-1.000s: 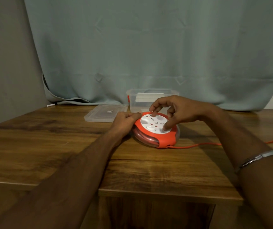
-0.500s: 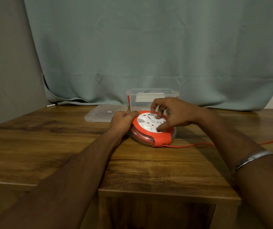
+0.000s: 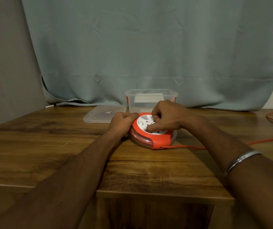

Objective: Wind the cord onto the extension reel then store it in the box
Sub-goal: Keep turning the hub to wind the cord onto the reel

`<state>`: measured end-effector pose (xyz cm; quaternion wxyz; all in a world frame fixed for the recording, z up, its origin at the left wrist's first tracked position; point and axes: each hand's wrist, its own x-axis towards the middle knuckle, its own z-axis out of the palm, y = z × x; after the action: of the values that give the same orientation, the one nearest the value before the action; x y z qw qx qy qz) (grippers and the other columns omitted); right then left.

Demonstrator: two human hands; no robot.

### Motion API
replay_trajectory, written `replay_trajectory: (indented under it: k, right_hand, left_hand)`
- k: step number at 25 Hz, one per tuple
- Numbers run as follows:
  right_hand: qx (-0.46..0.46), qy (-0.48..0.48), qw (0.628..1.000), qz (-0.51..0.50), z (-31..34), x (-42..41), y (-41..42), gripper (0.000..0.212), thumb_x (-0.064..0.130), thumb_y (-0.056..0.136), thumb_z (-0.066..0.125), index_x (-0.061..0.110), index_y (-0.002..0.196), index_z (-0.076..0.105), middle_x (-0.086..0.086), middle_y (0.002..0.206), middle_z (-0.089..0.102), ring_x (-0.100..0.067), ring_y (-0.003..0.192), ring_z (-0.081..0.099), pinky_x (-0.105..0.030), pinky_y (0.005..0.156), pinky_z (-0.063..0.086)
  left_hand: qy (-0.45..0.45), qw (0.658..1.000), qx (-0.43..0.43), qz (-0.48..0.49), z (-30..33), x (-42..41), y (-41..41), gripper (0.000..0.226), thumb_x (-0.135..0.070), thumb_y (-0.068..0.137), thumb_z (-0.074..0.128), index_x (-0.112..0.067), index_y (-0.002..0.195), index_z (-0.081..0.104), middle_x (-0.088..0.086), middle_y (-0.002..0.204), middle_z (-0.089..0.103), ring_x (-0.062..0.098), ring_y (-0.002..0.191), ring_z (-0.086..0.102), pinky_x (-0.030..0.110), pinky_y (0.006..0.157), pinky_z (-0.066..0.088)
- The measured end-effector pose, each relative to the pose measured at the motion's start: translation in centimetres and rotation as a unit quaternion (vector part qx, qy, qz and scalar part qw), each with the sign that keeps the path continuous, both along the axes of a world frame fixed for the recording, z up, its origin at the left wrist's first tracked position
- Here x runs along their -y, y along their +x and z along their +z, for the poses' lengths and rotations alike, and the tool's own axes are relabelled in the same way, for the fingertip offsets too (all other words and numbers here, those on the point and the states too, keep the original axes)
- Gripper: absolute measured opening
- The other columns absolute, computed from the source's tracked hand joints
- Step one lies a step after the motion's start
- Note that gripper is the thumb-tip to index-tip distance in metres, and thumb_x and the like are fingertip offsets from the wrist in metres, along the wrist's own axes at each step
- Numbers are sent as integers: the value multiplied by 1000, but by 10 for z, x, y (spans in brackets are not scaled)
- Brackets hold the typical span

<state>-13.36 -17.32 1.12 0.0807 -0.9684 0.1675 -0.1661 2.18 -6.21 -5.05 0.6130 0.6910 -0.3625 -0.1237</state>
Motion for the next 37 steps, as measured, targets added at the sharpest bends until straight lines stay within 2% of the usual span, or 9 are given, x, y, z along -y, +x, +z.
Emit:
replay_trajectory:
  k: [6,11,14,17,20,24,30,34,37]
  right_hand:
    - [19,-23,999,-19,-4,-1,8,49,55,67,76,16,43,57,2,43,53,-13,48,51,-33,53,40]
    - [34,-11,996,-79,-8,-5,16,53,61,73,73,15,50,62,3,40,50,-16,50,53,-30,50,35]
    - [37,10,998,-46,-6,-3,15,48,59,76,76,17,56,67,5,43,57,-8,47,53,-28,50,37]
    - [51,45,997,44,3,7,3,21,39,78,86,24,84,72,7,65,71,-2,53,57,-35,58,49]
    - [25,115,987,107,10,25,-11,48,8,76,87,20,118,66,2,101,76,1,54,55,-17,57,46]
    - [-33,117,988,100,11,43,-17,66,8,71,93,22,128,61,4,114,76,3,58,58,-19,58,47]
    - [-9,125,988,92,7,34,-16,70,18,67,97,28,117,50,-2,101,76,-7,64,60,-29,61,50]
    - [-3,81,994,76,3,26,-11,48,32,67,95,24,100,61,-5,88,75,-17,78,68,-41,66,53]
    - [5,59,995,77,1,25,-7,36,36,63,91,18,75,62,3,67,65,-11,61,57,-42,61,48]
  left_hand:
    - [11,1000,16,-20,-2,-1,2,39,-43,98,60,-8,101,77,4,63,69,15,41,53,25,43,40]
    - [20,999,26,-23,-1,-3,-2,38,-44,100,57,-11,101,77,-3,53,66,12,35,49,23,40,39]
    - [20,999,22,-24,0,-3,-1,38,-44,100,57,-11,104,76,-1,57,67,12,37,51,24,40,40]
    - [24,999,13,-28,0,-2,-1,37,-43,99,58,-11,105,75,-1,57,65,12,39,51,24,39,39]
    - [21,999,-4,-38,1,-3,-1,35,-41,99,59,-11,109,74,-4,50,62,9,34,49,21,36,36]
    - [24,998,-5,-55,1,-3,0,33,-42,99,59,-15,109,74,0,57,64,13,41,49,24,39,37]
    - [30,998,2,-46,-1,-2,5,37,-45,98,59,-12,105,75,2,60,66,15,42,49,25,41,38]
    - [34,999,5,-35,-2,-2,5,38,-45,98,59,-11,103,74,2,60,68,13,39,50,24,39,39]
    - [29,999,-1,-35,-2,-2,5,39,-45,98,60,-9,106,74,1,58,68,12,37,50,23,38,39]
